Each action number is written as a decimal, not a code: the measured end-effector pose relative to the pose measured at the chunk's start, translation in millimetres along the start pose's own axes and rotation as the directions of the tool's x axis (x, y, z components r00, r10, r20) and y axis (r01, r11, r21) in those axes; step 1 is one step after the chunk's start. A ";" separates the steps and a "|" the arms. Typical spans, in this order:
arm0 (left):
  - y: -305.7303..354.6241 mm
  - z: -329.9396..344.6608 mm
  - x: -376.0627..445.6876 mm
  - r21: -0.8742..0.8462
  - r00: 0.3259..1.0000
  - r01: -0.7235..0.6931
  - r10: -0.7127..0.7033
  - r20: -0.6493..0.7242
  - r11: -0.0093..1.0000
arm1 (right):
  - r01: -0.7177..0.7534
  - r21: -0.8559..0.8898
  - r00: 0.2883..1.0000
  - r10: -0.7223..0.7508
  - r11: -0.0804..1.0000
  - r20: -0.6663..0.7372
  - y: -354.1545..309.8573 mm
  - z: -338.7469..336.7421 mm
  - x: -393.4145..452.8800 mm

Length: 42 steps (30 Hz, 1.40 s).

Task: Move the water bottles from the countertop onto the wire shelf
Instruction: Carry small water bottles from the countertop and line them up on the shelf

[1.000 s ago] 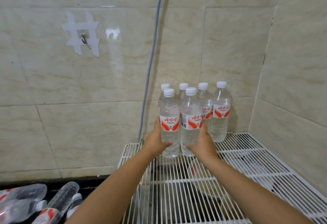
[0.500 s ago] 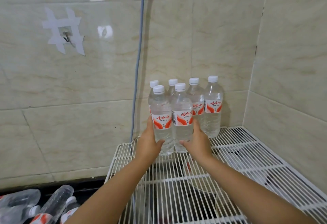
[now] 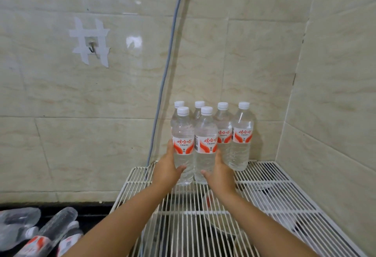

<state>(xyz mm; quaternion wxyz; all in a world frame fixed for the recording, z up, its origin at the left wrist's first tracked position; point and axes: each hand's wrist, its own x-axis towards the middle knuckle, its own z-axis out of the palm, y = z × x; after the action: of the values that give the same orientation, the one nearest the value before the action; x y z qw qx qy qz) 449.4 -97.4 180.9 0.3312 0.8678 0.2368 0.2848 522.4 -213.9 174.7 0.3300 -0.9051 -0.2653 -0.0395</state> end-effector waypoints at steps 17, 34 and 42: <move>-182.9 -204.4 -153.7 0.653 0.862 0.489 -0.432 -0.263 0.578 | 0.636 -0.135 0.744 -0.559 0.759 0.365 -213.2 91.6 -127.2; -351.3 -251.9 -274.4 0.329 0.687 0.725 -0.672 -0.277 0.606 | 0.166 -0.352 0.866 0.035 0.921 0.499 -243.8 337.5 -194.1; -382.4 -258.3 -179.4 -0.319 0.424 0.812 -0.870 -0.253 0.489 | 0.044 -0.425 0.894 0.154 0.904 0.420 -212.9 365.4 -171.4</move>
<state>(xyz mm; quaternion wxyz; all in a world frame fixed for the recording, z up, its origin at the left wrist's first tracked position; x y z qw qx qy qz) 66.0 164.2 8.8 0.4389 0.5311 0.6765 0.2601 229.9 70.7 -29.5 0.0572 -0.9469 -0.2922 0.1210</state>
